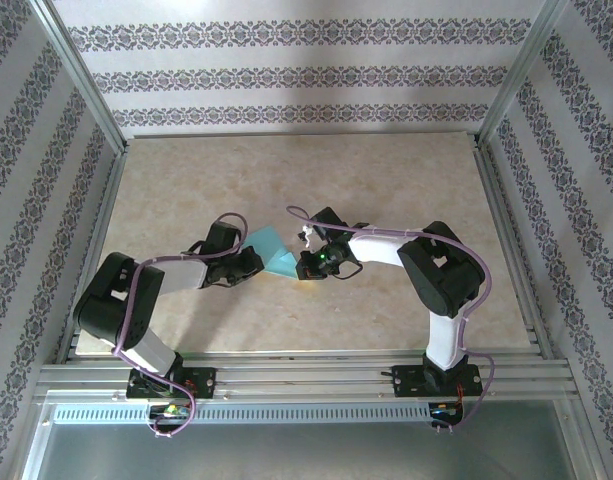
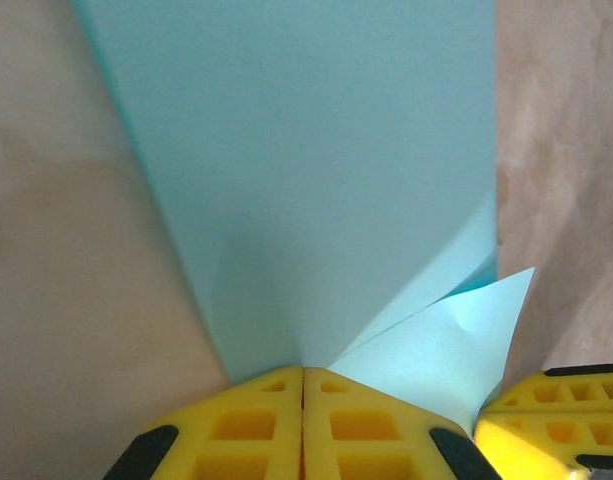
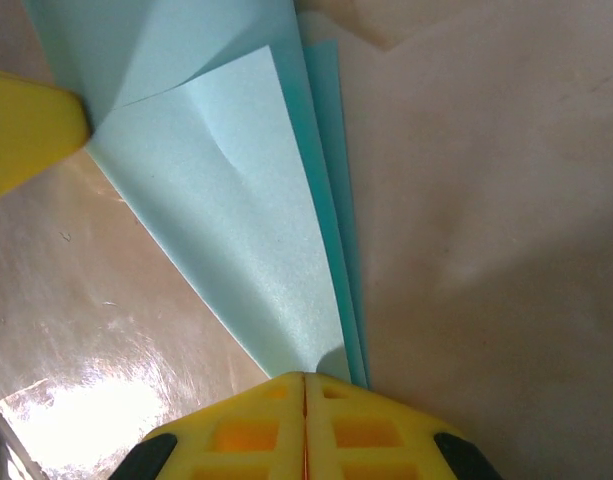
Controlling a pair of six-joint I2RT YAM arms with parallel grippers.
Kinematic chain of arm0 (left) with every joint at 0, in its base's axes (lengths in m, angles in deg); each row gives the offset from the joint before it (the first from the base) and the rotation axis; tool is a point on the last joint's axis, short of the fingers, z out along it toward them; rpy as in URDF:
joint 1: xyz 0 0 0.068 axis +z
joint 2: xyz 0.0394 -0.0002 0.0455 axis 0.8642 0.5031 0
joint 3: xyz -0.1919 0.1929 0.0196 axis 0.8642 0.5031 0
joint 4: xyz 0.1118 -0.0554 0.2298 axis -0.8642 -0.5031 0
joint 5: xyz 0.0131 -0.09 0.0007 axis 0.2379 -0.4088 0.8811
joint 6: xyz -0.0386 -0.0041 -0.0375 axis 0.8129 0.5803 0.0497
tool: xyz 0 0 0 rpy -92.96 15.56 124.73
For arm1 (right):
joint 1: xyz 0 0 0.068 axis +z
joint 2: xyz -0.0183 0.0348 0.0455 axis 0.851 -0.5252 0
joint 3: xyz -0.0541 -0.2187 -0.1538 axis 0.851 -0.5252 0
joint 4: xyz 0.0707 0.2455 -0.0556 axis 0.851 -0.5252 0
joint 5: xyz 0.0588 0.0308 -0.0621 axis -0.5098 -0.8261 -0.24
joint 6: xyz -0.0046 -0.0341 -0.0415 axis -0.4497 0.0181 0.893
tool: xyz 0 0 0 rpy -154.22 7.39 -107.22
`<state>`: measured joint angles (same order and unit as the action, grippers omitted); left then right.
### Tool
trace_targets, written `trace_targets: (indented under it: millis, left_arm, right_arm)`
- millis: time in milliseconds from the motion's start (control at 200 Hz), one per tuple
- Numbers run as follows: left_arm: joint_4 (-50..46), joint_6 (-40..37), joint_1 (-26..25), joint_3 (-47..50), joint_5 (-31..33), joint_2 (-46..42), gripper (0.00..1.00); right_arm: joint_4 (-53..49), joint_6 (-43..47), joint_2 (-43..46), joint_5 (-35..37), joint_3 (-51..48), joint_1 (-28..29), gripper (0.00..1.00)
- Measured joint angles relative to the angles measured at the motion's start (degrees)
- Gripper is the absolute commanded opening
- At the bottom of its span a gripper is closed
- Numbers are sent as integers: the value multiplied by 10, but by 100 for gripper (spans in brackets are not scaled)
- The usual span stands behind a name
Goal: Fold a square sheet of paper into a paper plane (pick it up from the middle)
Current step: Third fold the triangle at the center of the table.
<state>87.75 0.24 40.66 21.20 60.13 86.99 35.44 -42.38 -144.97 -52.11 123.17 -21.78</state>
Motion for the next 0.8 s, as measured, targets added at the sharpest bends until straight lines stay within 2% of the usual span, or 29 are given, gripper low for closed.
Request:
trace_targets:
  millis: [265,435,645,799]
  left_arm:
    - [-29,-14,39,13,28,-43,10]
    - [-59,-23,35,-28,33,-88,12]
    - [-23,3,-17,-43,19,-92,13]
    - [37,35,-66,-49,-13,-21,12]
  right_arm:
    - [0,-12,0,0,0,0,10]
    - [23,-61,26,15,-34,0,10]
    - [39,-148,58,41,-71,3,10]
    - [53,-189,57,41,-70,12,11]
